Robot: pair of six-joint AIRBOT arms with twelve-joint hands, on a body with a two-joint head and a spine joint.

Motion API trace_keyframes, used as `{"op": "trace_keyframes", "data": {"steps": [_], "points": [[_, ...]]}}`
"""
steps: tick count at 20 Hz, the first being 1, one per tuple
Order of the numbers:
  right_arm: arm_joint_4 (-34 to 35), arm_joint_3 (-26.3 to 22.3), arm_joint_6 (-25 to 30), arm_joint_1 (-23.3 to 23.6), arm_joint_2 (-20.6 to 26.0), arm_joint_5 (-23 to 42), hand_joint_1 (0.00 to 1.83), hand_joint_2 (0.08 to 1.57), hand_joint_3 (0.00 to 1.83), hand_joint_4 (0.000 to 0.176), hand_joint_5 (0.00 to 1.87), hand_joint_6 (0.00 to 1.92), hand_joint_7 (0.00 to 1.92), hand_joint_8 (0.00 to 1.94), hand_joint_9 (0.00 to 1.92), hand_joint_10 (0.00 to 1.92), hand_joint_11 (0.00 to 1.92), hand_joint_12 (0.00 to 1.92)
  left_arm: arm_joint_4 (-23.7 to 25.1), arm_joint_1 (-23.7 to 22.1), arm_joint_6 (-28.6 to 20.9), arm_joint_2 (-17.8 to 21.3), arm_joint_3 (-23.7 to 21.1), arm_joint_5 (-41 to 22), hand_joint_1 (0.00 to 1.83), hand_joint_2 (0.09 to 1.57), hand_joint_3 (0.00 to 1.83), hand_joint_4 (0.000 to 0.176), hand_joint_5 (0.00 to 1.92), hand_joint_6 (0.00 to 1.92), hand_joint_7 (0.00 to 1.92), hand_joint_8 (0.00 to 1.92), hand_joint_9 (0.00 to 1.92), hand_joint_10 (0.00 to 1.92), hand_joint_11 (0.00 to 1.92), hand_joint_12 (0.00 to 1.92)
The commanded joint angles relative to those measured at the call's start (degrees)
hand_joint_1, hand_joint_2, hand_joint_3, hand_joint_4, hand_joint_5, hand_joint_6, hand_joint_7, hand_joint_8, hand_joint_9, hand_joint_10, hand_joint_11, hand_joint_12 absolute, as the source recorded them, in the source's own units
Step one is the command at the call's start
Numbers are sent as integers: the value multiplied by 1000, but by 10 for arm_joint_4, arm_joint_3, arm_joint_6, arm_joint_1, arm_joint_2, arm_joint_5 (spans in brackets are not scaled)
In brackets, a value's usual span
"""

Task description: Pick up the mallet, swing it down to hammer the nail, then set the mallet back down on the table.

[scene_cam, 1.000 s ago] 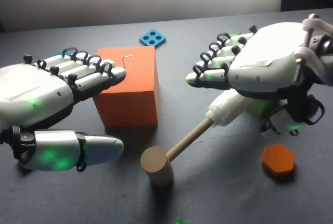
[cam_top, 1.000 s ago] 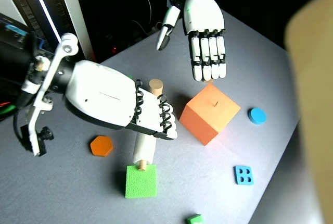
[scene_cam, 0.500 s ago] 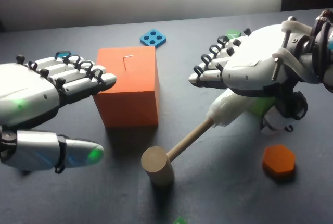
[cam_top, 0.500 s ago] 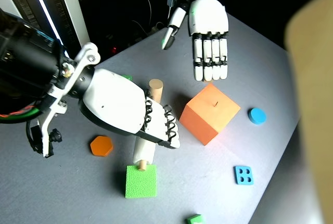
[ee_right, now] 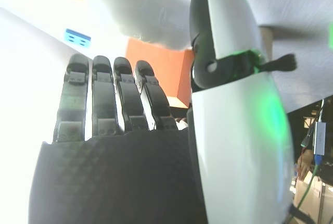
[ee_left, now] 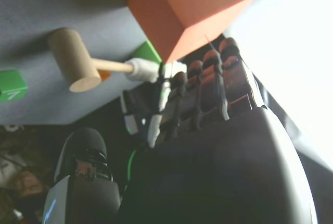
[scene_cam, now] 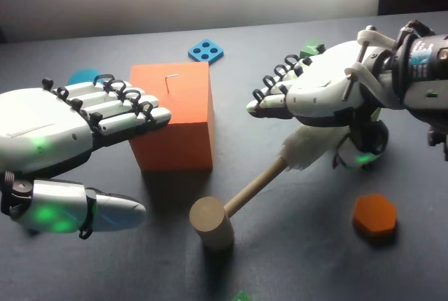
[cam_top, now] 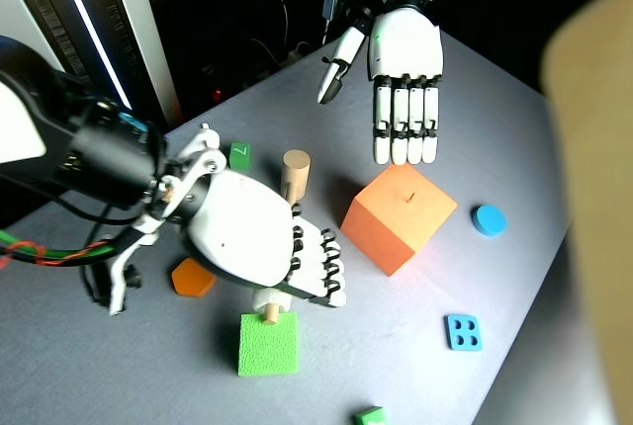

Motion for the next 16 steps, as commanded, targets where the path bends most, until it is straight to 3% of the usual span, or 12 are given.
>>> {"op": "trace_keyframes", "data": {"steps": [1,7,16], "points": [[-10,5,1,0,-2,39,1273,1010,15,0,0,0,0,0,0,0,0,0,-11,-2,-2,-2,4,-61,0,1159,1,0,25,8,22,8,13,5,17,76],[18,32,-3,-10,-25,36,1330,1007,9,0,0,0,0,0,0,0,0,0,-18,8,0,-22,22,-87,0,1150,0,0,18,1,12,1,3,1,1,64],[56,58,-16,-39,-51,35,1303,1025,12,0,0,0,0,0,0,0,0,0,-104,48,69,-39,29,-150,0,1144,0,0,23,1,22,4,4,1,3,42]]}}
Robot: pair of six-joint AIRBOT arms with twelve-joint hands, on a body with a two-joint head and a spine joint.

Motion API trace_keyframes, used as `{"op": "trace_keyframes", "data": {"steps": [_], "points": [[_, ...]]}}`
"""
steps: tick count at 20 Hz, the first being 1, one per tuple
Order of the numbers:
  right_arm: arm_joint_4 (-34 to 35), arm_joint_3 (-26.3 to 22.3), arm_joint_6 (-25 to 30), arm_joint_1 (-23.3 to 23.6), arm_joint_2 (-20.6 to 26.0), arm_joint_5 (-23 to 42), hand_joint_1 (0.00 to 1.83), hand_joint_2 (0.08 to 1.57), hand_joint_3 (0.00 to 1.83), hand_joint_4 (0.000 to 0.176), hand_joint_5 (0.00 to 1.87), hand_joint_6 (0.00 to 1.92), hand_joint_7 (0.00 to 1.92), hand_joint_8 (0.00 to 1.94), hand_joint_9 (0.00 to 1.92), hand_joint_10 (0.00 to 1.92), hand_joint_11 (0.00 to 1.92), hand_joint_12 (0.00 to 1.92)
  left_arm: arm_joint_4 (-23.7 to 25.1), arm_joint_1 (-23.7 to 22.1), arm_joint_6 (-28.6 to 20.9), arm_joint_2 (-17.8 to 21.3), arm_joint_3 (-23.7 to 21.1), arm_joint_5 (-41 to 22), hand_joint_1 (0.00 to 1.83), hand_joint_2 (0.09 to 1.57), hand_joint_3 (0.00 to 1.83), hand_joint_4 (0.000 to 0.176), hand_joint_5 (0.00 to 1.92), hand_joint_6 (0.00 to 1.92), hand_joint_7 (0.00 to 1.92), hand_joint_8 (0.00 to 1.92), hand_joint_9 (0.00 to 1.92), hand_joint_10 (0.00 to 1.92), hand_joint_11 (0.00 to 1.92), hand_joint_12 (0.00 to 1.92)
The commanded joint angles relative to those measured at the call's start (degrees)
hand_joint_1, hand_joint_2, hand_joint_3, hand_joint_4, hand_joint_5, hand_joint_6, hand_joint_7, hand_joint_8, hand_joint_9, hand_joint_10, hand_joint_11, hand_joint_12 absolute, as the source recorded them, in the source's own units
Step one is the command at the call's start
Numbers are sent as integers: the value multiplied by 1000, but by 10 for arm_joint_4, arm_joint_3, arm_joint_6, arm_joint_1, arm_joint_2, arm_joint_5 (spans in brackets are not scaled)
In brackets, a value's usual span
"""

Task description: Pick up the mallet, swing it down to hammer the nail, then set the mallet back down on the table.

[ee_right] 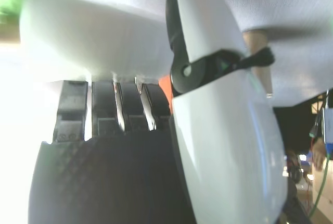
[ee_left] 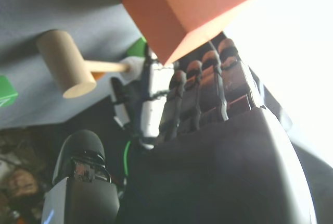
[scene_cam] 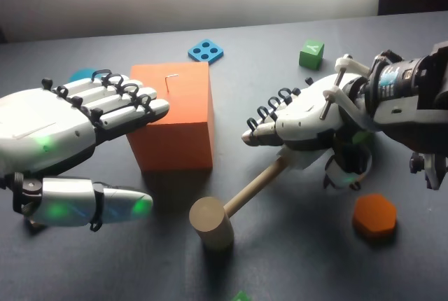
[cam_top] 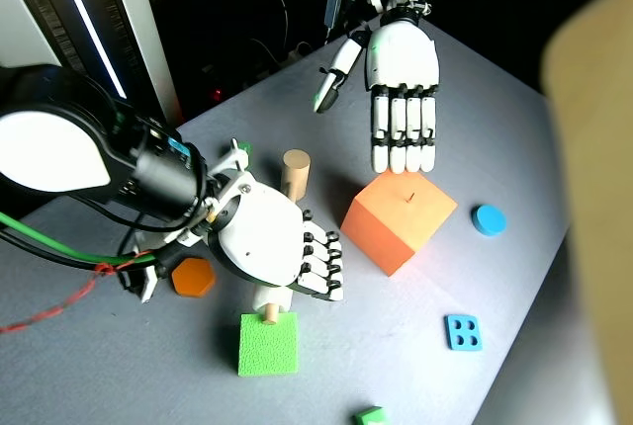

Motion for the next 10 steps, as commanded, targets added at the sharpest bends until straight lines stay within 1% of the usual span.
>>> {"op": "trace_keyframes", "data": {"steps": [1,5,8,10], "points": [[-9,4,-5,0,1,45,1306,1024,11,0,0,0,0,0,0,0,0,0,-13,-1,5,2,2,-73,0,1156,3,0,27,3,20,3,0,0,0,41],[-9,23,-8,-7,-13,56,1301,1018,6,0,0,0,0,0,0,0,0,0,-14,12,6,0,1,-75,0,1140,0,0,35,3,22,1,1,0,6,21],[-9,34,-10,-12,-21,58,1333,1014,3,0,0,0,0,0,0,0,0,0,-14,17,7,-3,2,-77,0,1142,0,0,42,5,32,4,9,3,4,21],[-9,39,-10,-14,-26,60,1310,1025,8,0,0,0,0,0,0,0,0,0,-14,18,7,-6,2,-79,0,1141,0,0,31,4,22,4,4,1,6,3]]}}
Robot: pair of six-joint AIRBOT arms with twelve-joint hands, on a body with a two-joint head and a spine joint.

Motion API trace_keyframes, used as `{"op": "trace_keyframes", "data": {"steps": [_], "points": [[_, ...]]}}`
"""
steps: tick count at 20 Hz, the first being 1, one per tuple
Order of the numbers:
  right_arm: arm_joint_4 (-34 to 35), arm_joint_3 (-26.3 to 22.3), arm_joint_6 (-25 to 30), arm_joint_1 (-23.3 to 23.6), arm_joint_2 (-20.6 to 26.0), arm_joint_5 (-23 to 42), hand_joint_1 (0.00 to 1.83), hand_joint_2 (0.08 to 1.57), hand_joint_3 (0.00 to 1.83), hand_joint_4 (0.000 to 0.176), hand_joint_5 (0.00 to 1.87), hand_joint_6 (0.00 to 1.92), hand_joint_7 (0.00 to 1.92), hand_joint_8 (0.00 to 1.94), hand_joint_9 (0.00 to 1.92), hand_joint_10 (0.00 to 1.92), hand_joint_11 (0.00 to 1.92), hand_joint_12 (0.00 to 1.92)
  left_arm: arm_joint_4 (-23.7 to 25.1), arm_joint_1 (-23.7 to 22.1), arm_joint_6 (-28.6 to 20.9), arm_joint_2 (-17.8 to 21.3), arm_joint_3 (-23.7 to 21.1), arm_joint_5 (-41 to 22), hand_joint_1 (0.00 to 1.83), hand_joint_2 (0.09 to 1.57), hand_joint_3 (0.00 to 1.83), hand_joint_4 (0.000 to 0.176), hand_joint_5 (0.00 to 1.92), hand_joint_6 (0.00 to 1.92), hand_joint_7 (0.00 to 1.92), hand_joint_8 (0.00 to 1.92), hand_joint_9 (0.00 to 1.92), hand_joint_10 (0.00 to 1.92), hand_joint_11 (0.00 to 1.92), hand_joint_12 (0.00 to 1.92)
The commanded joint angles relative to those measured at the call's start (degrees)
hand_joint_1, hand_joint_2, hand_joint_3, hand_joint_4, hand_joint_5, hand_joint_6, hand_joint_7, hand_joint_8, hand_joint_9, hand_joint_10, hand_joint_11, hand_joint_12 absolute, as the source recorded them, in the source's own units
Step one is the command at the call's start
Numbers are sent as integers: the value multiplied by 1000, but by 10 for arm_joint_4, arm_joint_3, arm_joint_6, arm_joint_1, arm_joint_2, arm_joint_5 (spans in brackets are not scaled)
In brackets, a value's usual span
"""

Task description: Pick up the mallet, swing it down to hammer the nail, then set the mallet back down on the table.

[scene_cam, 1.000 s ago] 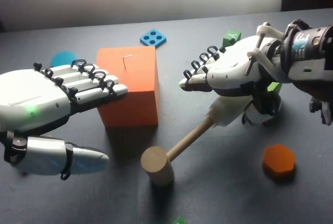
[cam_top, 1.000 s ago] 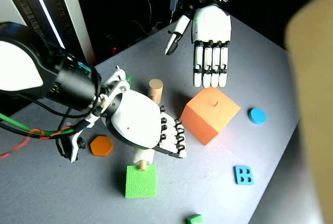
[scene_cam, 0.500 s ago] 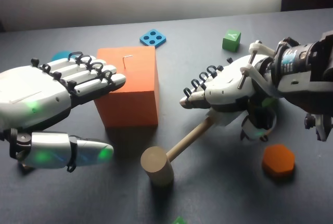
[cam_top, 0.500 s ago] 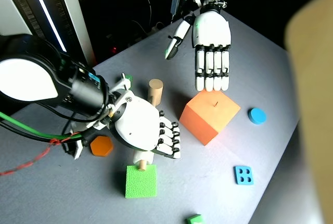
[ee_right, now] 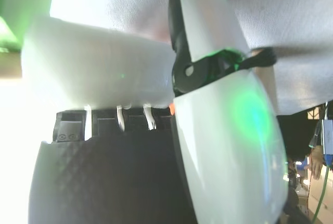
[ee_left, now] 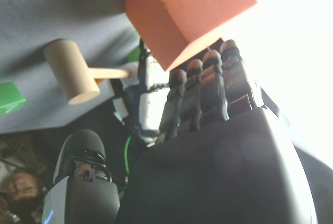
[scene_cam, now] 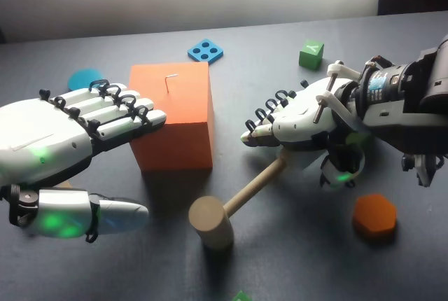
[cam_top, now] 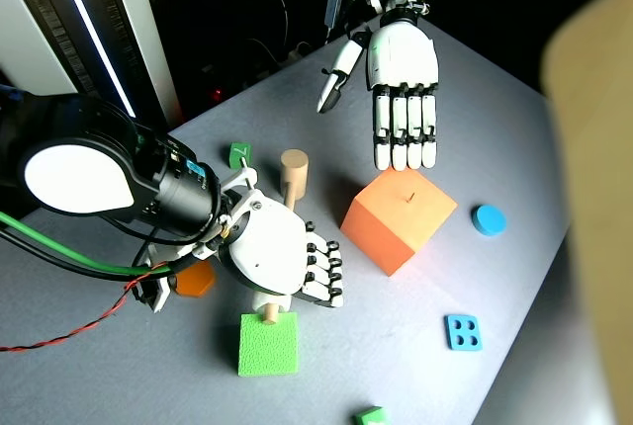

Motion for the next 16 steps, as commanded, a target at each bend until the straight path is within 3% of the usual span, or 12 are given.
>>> {"op": "trace_keyframes", "data": {"steps": [1,16], "points": [[-8,3,-3,0,-1,42,1302,1020,5,0,0,0,0,0,0,0,0,0,-12,-1,-1,-3,3,-65,0,1144,0,0,44,9,34,9,15,6,19,8],[-8,18,0,-8,-11,40,1263,999,0,0,0,0,0,0,0,0,0,0,-36,8,-2,-20,15,-79,0,1148,1,0,25,0,8,0,0,0,4,4]]}}
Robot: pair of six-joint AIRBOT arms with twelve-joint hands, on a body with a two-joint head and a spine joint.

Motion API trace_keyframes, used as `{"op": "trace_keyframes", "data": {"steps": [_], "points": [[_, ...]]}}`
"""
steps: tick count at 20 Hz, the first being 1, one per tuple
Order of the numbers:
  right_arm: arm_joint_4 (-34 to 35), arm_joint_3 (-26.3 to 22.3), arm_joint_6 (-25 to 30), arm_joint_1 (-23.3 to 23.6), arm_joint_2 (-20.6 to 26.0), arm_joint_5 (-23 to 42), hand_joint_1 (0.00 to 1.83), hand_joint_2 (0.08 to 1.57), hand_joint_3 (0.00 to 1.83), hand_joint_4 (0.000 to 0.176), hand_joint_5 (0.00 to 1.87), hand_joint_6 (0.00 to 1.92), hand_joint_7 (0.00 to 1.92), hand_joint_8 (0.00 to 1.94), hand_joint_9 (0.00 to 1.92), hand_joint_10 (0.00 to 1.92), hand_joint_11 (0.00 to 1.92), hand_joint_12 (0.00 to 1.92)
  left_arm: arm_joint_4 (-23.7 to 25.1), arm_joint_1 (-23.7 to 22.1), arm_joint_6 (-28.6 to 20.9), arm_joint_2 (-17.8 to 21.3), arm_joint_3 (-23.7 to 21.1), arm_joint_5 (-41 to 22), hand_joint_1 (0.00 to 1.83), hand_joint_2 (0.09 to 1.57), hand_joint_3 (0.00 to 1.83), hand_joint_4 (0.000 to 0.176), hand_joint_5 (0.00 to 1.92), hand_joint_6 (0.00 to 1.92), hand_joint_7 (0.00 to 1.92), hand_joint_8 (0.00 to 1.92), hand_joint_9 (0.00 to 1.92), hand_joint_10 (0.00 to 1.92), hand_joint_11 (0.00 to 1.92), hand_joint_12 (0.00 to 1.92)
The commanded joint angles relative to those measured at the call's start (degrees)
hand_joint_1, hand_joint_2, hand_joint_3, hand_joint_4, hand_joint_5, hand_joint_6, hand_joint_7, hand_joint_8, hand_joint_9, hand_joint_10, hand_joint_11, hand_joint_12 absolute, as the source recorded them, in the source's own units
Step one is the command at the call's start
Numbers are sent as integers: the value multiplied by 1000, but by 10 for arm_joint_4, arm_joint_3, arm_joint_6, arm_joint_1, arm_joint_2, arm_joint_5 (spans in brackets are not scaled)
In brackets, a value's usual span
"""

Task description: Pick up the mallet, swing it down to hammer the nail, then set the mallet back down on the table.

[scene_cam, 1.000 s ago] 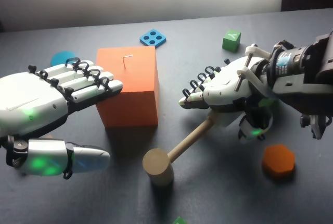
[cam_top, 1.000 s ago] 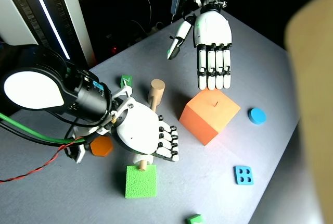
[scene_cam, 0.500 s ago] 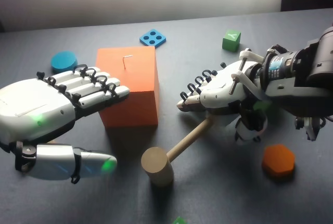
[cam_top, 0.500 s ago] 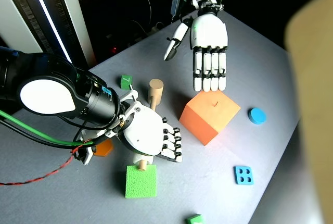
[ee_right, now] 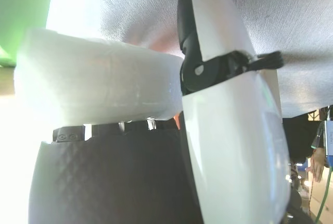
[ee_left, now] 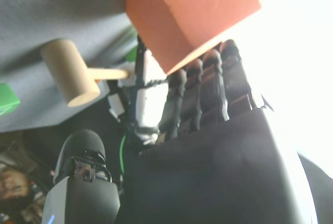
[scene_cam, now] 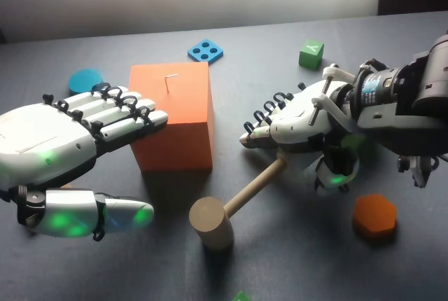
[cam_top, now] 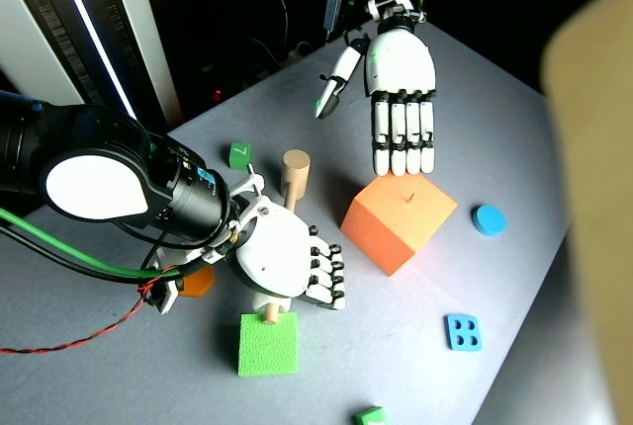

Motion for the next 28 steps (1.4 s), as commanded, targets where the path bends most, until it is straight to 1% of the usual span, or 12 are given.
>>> {"op": "trace_keyframes", "data": {"steps": [1,8,11,15,18,20,21,22,24,25,26,28], "points": [[-8,3,0,-1,3,37,1258,1003,0,0,0,0,0,0,0,0,0,0,-13,-2,-2,-2,4,-66,0,1151,2,0,32,3,19,5,2,1,13,8],[-8,3,0,-1,5,37,1133,1043,16,0,62,22,27,10,10,4,26,13,-16,-2,-14,-14,11,-69,0,1153,2,0,37,2,31,5,11,4,19,12],[-8,3,0,-1,6,37,1153,1046,0,0,227,22,175,32,162,33,0,591,-16,0,-17,-17,12,-69,0,1152,1,0,54,8,46,9,28,9,37,21],[-8,3,0,-4,8,41,1100,1074,4,0,265,13,261,14,228,32,0,707,-16,3,-22,-19,12,-66,0,1154,2,0,57,6,52,8,36,9,48,26],[-8,2,1,-4,8,42,1048,1061,0,0,481,72,504,70,438,105,0,1098,-16,4,-23,-19,12,-63,0,1150,0,0,40,0,30,0,20,1,36,22],[-8,2,1,-2,9,44,1057,1053,1,0,641,79,690,90,578,261,0,1344,-16,4,-23,-19,12,-62,0,1157,3,0,56,7,43,7,30,5,48,28],[-8,2,1,0,9,45,1047,1066,0,0,677,80,722,130,519,541,13,1415,-16,5,-22,-19,12,-62,0,1158,3,0,57,7,46,7,30,5,46,28],[-8,2,1,0,10,45,1048,1072,0,0,715,116,750,247,442,871,45,1472,-14,5,-22,-19,12,-62,0,1158,3,0,59,7,47,7,30,4,44,27],[-8,2,1,1,10,45,1096,1055,0,0,685,493,565,1056,424,1186,105,1556,-11,5,-22,-19,12,-61,0,1157,2,0,67,9,54,9,44,9,56,33],[-8,2,1,2,10,45,1070,1174,8,0,763,1128,511,1337,395,1362,133,1615,-10,5,-22,-19,12,-60,0,1155,1,0,62,6,49,6,39,6,52,31],[-7,2,1,2,10,45,1069,1204,4,0,773,1272,486,1459,386,1450,148,1638,-10,5,-22,-19,12,-60,0,1155,1,0,55,3,42,2,34,4,47,29],[-7,1,1,2,12,44,1187,1206,4,0,905,1052,626,1570,400,1427,200,1552,-8,5,-22,-19,13,-60,0,1161,3,0,81,12,63,10,51,9,61,36]]}}
